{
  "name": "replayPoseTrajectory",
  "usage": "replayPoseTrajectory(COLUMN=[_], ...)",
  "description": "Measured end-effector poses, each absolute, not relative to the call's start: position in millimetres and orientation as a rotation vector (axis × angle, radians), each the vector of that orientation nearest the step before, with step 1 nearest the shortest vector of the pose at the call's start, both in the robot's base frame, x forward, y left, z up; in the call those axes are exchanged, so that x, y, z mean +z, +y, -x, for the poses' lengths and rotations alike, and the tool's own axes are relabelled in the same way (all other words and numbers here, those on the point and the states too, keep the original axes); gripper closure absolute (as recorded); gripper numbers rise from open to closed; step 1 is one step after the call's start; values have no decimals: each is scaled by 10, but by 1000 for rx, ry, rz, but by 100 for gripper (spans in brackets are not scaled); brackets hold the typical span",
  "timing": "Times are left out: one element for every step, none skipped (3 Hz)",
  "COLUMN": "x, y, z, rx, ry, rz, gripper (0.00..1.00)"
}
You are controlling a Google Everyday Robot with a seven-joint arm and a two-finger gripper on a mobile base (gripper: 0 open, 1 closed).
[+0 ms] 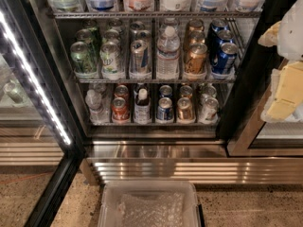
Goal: Pick 7up can from bottom shelf of fridge
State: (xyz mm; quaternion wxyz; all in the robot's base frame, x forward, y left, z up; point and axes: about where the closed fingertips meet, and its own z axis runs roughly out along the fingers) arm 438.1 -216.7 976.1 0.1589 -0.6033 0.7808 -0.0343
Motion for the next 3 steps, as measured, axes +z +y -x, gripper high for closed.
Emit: replayPoseTrajectory(x=[9761, 9652, 9158], y=[-2167, -2215, -2345], z=[-4381, -4364, -4282], rx=[-98, -57, 108], ry=[2232, 2232, 2289], rz=[1725, 1649, 1426], gripper=[0, 0, 0])
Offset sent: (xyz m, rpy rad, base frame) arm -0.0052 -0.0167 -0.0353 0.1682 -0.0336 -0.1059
